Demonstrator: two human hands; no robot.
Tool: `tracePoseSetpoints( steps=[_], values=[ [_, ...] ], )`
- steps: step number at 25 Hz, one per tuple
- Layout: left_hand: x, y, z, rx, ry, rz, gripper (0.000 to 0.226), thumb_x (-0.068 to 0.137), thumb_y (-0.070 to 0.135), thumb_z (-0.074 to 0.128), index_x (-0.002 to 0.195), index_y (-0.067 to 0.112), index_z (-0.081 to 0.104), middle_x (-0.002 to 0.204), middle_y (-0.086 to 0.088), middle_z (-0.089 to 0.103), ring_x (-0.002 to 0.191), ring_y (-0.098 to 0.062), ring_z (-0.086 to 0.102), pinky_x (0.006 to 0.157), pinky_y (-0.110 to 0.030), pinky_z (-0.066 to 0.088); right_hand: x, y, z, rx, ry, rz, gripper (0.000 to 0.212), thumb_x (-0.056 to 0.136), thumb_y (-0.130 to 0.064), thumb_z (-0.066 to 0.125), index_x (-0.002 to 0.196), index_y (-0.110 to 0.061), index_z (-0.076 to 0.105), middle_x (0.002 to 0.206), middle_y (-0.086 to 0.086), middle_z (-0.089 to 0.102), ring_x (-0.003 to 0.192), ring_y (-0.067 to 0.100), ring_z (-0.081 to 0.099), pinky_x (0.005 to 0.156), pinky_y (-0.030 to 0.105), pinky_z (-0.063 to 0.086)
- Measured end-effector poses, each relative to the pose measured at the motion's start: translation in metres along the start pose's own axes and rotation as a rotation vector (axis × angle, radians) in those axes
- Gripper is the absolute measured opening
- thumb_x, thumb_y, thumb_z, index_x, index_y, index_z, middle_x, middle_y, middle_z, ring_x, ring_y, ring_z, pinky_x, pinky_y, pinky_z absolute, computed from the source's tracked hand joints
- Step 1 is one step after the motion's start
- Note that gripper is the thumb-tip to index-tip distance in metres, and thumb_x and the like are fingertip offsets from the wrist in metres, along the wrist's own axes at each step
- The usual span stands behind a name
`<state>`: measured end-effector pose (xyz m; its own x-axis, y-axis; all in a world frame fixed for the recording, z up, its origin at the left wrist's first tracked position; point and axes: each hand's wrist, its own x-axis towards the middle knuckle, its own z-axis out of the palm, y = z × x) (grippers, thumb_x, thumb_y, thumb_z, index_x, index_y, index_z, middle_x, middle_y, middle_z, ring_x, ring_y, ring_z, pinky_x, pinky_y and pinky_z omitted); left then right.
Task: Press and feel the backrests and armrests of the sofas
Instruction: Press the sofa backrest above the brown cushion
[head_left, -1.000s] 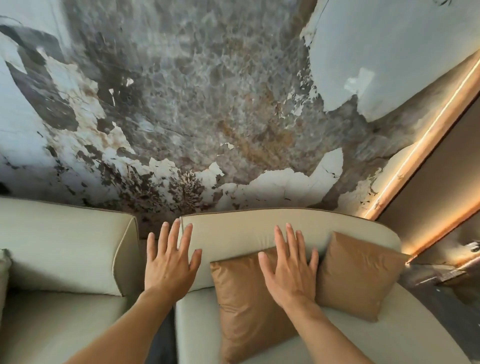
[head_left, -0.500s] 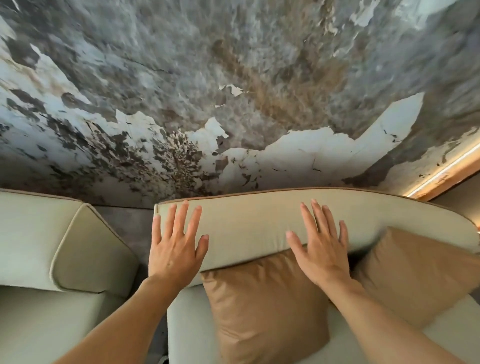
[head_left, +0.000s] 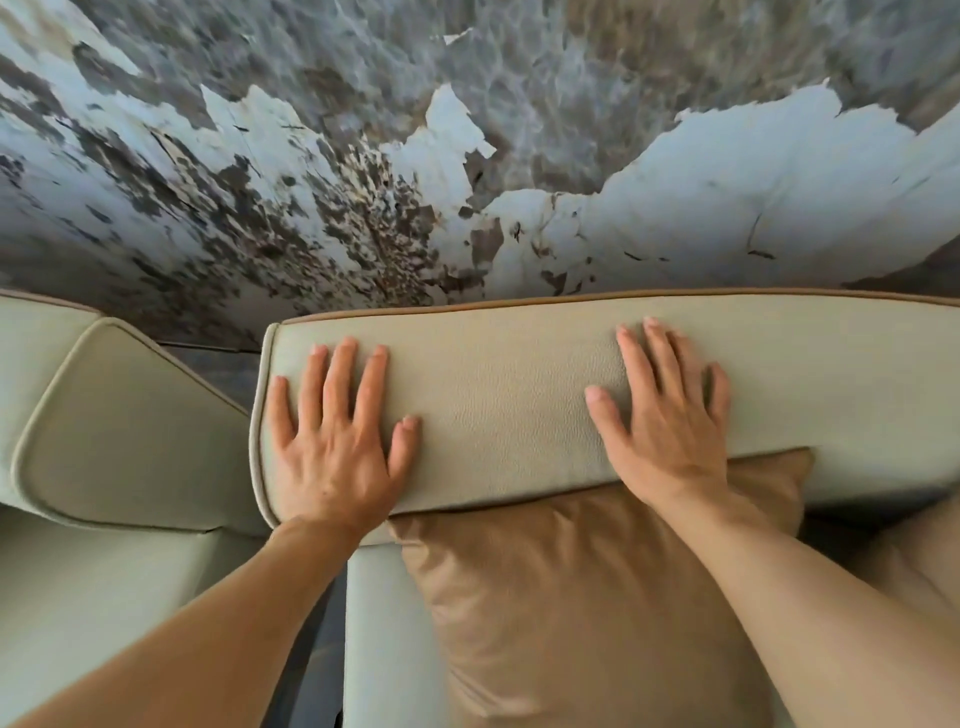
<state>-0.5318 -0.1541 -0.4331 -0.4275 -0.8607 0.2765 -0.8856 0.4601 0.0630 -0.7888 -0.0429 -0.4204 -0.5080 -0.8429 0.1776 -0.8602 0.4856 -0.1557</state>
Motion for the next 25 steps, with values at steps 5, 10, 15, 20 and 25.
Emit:
tracePoseSetpoints(
  steps=[5,10,15,20,25],
  values=[
    [0.001,-0.002,0.018,0.061,0.141,0.010,0.066,0.091,0.052,0.029,0.147,0.018,0.033,0.150,-0.015,0.037,0.141,-0.035,0.029,0.115,-0.057,0.016,0.000,-0.001,0.023,-0.027,0.210,0.003,0.064,0.091,-0.055,0.032,0.145,-0.021,0.039,0.153,0.007,0.037,0.142,0.030,0.028,0.114,0.055,0.012],
    [0.008,-0.001,0.022,0.095,0.158,0.003,0.067,0.091,0.053,0.026,0.147,0.016,0.034,0.150,-0.015,0.038,0.140,-0.036,0.031,0.114,-0.058,0.017,0.006,0.000,0.029,-0.050,0.271,0.001,0.066,0.093,-0.057,0.024,0.145,-0.020,0.040,0.152,0.008,0.039,0.141,0.031,0.029,0.113,0.058,0.014],
    [0.027,0.000,0.028,0.089,0.154,0.013,0.068,0.091,0.053,0.026,0.147,0.016,0.035,0.150,-0.015,0.038,0.139,-0.037,0.032,0.114,-0.058,0.017,0.022,-0.001,0.032,-0.074,0.285,0.014,0.066,0.093,-0.056,0.024,0.144,-0.019,0.041,0.152,0.009,0.040,0.141,0.032,0.030,0.113,0.059,0.016],
    [0.066,0.005,0.037,0.044,0.159,0.028,0.068,0.090,0.054,0.027,0.146,0.017,0.035,0.149,-0.014,0.039,0.139,-0.036,0.031,0.115,-0.058,0.017,0.053,0.002,0.040,-0.085,0.312,0.047,0.066,0.094,-0.057,0.020,0.144,-0.019,0.041,0.152,0.009,0.040,0.141,0.032,0.030,0.113,0.059,0.016],
    [0.109,0.010,0.048,0.009,0.145,0.057,0.068,0.089,0.053,0.030,0.146,0.017,0.035,0.150,-0.014,0.039,0.140,-0.036,0.030,0.115,-0.057,0.014,0.087,0.005,0.050,-0.103,0.351,0.075,0.065,0.094,-0.057,0.021,0.144,-0.022,0.041,0.151,0.008,0.040,0.140,0.031,0.030,0.113,0.058,0.015]
  ],
)
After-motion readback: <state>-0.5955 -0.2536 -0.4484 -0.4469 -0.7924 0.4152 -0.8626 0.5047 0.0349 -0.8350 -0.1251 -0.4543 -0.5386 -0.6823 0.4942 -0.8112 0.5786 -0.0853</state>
